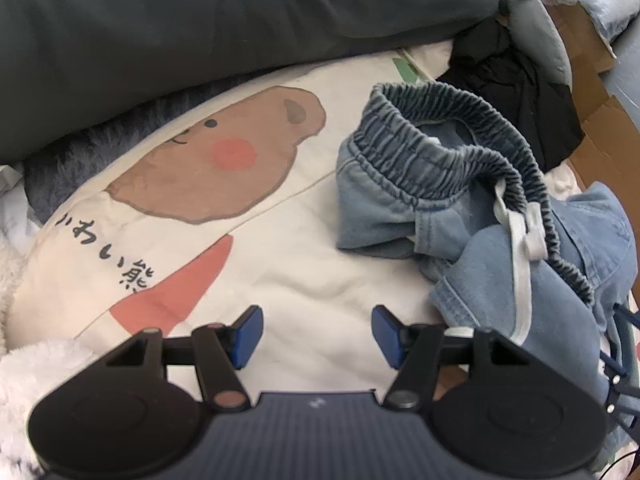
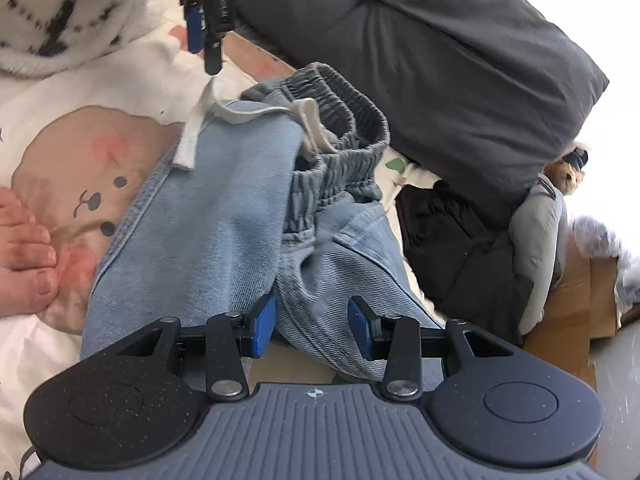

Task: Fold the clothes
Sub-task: 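Move both tools down toward the elastic waistband with white drawstring, then close the right gripper on the waistband while the left gripper grasps it too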

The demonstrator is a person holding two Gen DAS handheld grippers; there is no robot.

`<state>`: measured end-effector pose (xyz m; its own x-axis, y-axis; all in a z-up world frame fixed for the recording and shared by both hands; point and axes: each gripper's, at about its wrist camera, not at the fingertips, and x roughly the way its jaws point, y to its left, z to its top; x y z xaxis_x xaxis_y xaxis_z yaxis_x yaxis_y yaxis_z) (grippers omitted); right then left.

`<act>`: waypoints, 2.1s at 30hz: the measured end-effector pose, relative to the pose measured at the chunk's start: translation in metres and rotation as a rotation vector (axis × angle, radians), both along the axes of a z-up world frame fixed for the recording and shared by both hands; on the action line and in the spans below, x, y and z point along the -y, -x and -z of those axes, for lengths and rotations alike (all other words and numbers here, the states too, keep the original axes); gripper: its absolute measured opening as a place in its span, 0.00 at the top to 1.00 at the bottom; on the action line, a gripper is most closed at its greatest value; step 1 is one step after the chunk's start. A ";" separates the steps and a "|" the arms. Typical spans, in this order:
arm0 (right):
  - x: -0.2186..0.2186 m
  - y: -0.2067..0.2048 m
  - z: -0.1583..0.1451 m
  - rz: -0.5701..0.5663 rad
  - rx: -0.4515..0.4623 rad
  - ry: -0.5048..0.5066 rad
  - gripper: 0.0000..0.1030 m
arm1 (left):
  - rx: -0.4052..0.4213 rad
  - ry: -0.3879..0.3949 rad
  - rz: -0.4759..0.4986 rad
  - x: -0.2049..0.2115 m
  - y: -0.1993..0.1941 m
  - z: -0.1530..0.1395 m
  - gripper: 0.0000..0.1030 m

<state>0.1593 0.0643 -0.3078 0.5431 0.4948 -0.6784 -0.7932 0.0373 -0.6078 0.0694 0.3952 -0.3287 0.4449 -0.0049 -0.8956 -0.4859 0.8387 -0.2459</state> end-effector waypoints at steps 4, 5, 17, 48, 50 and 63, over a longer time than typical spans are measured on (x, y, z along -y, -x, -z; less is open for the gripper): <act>-0.004 0.011 0.011 -0.052 0.105 0.030 0.54 | 0.007 -0.014 -0.010 0.002 0.004 0.001 0.39; -0.006 0.013 0.014 -0.053 0.123 0.037 0.54 | 0.009 -0.015 -0.015 0.002 0.006 0.001 0.39; -0.019 0.017 0.031 -0.074 0.155 0.084 0.55 | 0.029 0.001 -0.067 -0.005 0.008 0.003 0.39; -0.035 -0.134 -0.088 0.366 -0.034 -0.226 0.89 | 0.082 -0.184 0.198 -0.024 -0.073 0.005 0.40; -0.037 -0.142 -0.089 0.378 -0.048 -0.232 0.89 | 0.088 -0.209 0.235 -0.022 -0.077 0.006 0.40; -0.047 -0.198 -0.087 0.537 -0.170 -0.299 0.89 | 0.116 -0.350 0.558 0.001 -0.114 0.022 0.44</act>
